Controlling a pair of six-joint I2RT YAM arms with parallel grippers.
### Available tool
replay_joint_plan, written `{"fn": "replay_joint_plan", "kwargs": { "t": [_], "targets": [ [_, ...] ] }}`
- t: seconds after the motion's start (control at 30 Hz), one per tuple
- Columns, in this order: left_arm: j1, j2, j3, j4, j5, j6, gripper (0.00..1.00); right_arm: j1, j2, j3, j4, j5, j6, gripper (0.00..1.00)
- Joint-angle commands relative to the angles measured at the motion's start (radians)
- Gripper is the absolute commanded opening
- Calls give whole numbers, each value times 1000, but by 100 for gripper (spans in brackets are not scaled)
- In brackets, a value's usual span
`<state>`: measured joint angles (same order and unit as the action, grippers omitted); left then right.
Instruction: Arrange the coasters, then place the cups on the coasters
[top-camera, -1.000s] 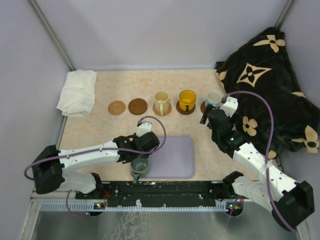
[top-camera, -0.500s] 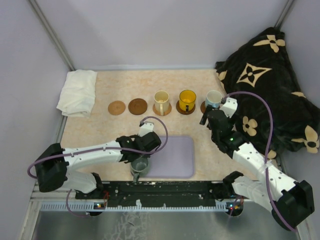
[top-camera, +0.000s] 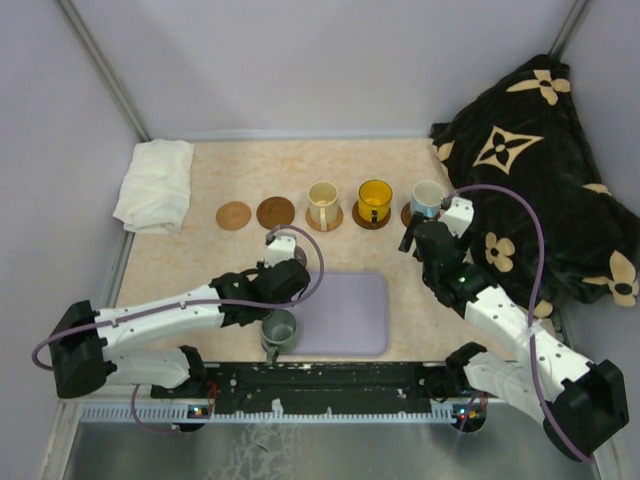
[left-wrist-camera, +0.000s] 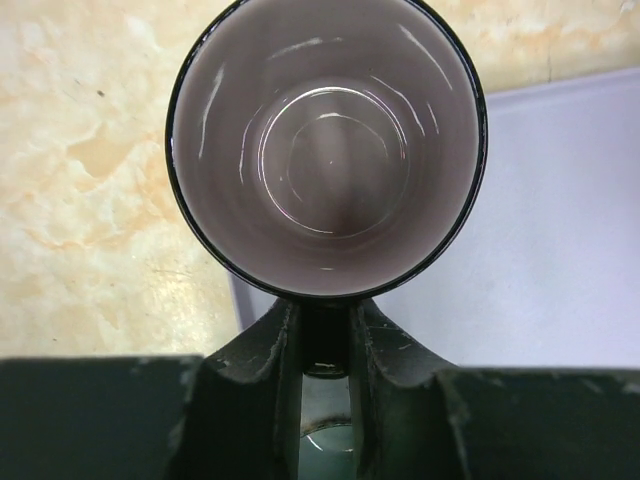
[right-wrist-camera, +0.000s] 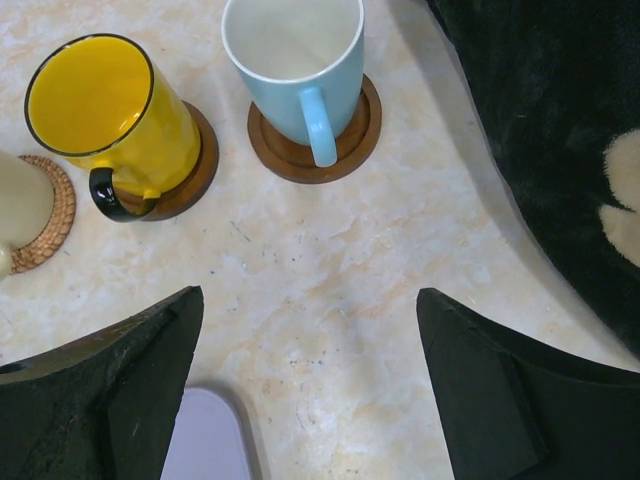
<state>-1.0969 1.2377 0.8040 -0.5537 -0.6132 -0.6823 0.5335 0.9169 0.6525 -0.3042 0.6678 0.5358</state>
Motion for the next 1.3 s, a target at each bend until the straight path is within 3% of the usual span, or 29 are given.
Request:
{"fn": "replay_joint_plan", "kwargs": {
  "t": [0.0,0.2,0.4,0.57,1.03,1.27],
  "targets": [
    [5,-80,34,83,-148,36,0,-5,-9,0,35,3,13,88],
    [36,-62,54,115,-240,80,0,-6,-3,2,42,-4,11,88],
    [225,-19,57,255,-149,163,0,-6,-4,-13,39,-20,7,87],
    [319,27,82,400,-139,261,0,-6,-23,-30,31,-20,8,86],
    [522,289,233,550,72,407,0,-6,-33,-36,31,-17,5,86],
    [547,382,264,602,137,425,0,-5,-33,-36,24,-11,2,87]
  ]
}}
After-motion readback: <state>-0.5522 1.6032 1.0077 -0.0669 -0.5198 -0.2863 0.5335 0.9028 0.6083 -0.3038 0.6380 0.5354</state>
